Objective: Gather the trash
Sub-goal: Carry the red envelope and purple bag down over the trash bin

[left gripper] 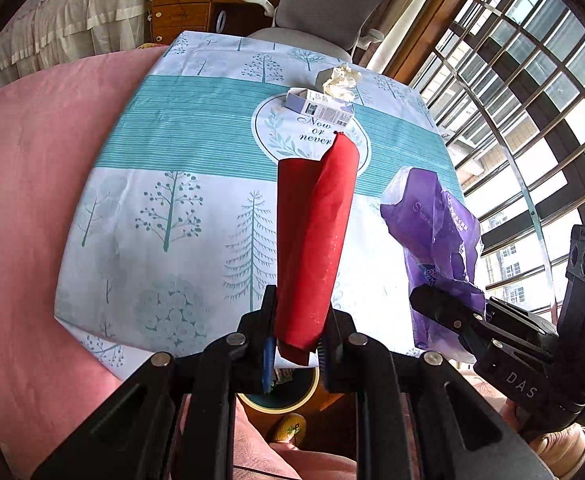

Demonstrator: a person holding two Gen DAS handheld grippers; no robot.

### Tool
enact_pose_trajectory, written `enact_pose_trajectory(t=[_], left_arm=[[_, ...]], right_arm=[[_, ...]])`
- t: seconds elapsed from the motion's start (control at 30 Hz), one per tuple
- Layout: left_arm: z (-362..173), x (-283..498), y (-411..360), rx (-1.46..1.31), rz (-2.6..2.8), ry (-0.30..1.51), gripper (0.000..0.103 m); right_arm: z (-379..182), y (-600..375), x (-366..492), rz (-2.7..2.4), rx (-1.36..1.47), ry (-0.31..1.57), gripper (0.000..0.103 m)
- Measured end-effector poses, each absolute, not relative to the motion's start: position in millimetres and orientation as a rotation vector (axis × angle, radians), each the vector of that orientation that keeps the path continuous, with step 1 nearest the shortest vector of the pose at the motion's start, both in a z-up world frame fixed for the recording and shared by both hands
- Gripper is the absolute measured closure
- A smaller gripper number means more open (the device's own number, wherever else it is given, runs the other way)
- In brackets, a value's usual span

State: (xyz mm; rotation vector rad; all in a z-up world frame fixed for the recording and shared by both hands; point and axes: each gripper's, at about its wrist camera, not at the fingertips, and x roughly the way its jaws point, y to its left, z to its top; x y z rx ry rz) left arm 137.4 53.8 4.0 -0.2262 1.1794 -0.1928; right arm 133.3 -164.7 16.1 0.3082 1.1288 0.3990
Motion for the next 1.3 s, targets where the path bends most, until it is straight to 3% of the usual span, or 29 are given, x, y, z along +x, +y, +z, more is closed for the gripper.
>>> enact_pose_trajectory(t=[0.23,0.57,0.9,1.3], left_arm=[[-7.7,58.7,11.3,-0.173,-0.209,1.251,0.088],[-74.0,8.1,-10.2,-0.121,-0.243,1.371,0.088],[-202.8,-8.1,-16.2,-0.114,-0.273,1.486,0.088],[-364.2,4.1,-33.1,-0.035,-0.292,1.579,0.088]], right_arm=[[1.5,-194.7,50.0,0.407,0.294,1.196,0.091],[-84.8,-200.0,-5.0,0.341,0.366,1.388,0.091],[-230.6,-179.5,-19.4,0.192,0.420,1.588,0.091],[-359.4,-185.1,-21.4,0.049,0.518,1.636,0.090]])
